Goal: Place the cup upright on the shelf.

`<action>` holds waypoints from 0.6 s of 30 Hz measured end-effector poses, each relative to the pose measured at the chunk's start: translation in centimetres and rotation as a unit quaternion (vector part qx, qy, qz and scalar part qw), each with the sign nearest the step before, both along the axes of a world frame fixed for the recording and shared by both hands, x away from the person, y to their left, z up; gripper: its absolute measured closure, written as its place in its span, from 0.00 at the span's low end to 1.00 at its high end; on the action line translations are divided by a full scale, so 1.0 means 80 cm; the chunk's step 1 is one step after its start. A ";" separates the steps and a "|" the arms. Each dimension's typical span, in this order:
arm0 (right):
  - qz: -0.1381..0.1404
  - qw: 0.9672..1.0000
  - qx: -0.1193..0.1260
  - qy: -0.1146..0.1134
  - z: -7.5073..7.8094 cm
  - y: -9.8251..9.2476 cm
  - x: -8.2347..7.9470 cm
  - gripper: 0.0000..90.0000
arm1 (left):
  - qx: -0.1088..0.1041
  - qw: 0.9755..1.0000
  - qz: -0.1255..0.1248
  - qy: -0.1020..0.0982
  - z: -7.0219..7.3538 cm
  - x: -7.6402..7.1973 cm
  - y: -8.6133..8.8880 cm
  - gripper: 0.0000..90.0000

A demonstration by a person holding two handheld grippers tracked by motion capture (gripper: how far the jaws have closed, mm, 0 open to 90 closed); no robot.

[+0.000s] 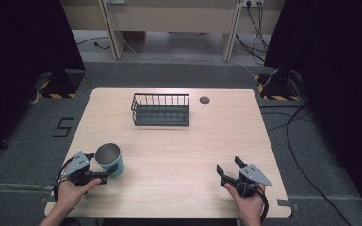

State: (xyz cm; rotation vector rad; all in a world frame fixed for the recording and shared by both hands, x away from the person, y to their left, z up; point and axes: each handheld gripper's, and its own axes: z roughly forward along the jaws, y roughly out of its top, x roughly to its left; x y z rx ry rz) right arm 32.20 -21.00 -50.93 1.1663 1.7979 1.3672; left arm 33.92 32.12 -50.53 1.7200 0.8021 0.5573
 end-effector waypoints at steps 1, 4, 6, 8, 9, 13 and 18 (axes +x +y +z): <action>0.000 1.000 0.000 0.000 0.000 0.000 0.000 0.23 | -0.002 1.000 0.000 0.000 0.000 0.000 0.000 0.16; 0.001 1.000 0.000 -0.001 0.000 0.000 0.000 0.23 | -0.003 1.000 0.000 -0.001 0.000 0.000 0.000 0.16; 0.001 1.000 -0.001 -0.001 0.000 0.000 0.000 0.23 | -0.004 1.000 -0.002 -0.001 -0.001 0.001 0.000 0.16; 0.001 1.000 -0.003 -0.002 0.000 0.000 0.000 0.23 | -0.005 1.000 -0.003 -0.001 -0.001 0.001 0.000 0.16; 0.001 1.000 -0.003 -0.002 0.000 0.000 0.000 0.23 | -0.005 1.000 -0.003 -0.001 -0.001 0.001 0.000 0.16; 0.000 1.000 -0.003 -0.002 0.000 0.000 0.000 0.23 | -0.009 1.000 -0.002 -0.003 0.000 0.001 0.001 0.17; 0.001 1.000 -0.001 -0.001 0.000 0.001 0.000 0.23 | -0.011 1.000 0.000 -0.004 0.001 0.000 0.001 0.17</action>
